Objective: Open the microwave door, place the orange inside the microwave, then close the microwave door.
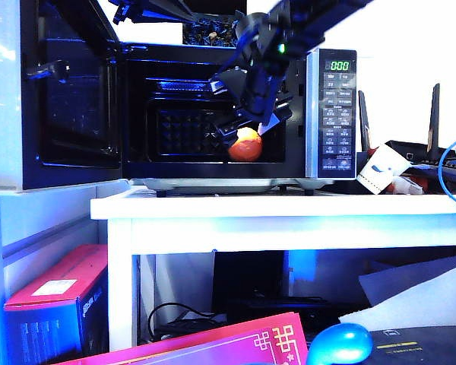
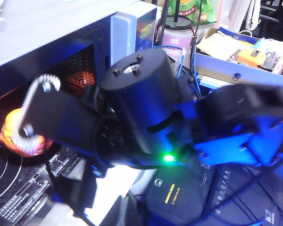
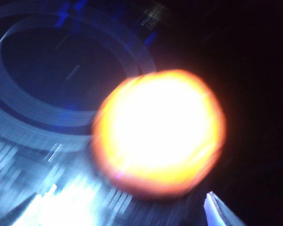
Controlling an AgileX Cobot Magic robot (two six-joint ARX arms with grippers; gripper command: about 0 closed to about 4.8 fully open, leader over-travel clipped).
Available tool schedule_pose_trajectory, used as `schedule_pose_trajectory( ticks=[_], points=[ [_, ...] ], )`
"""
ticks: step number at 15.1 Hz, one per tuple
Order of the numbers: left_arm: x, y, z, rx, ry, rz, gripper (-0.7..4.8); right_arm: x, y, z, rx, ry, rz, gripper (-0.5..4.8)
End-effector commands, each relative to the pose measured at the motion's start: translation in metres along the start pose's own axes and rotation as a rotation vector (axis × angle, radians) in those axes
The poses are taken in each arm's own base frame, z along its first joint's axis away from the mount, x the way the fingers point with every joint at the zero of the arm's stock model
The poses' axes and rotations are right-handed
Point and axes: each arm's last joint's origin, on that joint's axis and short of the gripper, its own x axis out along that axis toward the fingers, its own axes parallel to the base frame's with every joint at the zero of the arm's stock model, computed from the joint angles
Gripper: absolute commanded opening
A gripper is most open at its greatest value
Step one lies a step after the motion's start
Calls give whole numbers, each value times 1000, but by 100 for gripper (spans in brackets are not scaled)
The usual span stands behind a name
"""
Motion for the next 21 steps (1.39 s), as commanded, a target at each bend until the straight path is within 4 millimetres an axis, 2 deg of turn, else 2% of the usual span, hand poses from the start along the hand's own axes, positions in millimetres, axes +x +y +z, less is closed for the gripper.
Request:
schedule_pose_trajectory(
  ticks=[1, 4, 7, 9, 12, 14, 15, 16, 17, 19, 20, 21],
  points=[
    [1, -1, -2, -18, 12, -23, -6, -21, 0, -2, -57, 146, 72, 479],
    [1, 0, -1, -12, 6, -21, -5, -45, -6, 1, -76, 240, 108, 479],
    [-2, -2, 4, 11, -18, -17, -5, -70, -15, 11, -71, 255, 111, 479],
    [-9, -7, 13, 36, -45, -11, -5, -94, -25, 22, -47, 245, 105, 479],
    [-28, -21, 32, 92, -103, 6, -5, -144, -45, 45, -15, 169, 79, 479],
    [-51, -38, 53, 146, -172, 27, -5, -183, -60, 61, 10, 88, 52, 479],
    [-62, -46, 61, 164, -194, 61, -5, -199, -66, 67, 22, 51, 41, 442],
    [-76, -56, 70, 179, -218, 105, -5, -216, -72, 72, 30, 13, 29, 310],
    [-94, -70, 80, 202, -247, 143, -6, -233, -78, 77, 40, -30, 15, 293],
    [-126, -95, 87, 181, -224, 256, -5, -259, -86, 85, 58, -107, -3, 273],
    [-137, -103, 85, 165, -179, 334, -6, -267, -89, 88, 64, -132, -10, 159],
    [-151, -111, 77, 134, -63, 487, -6, -277, -93, 90, 69, -157, -17, -3]
  ],
)
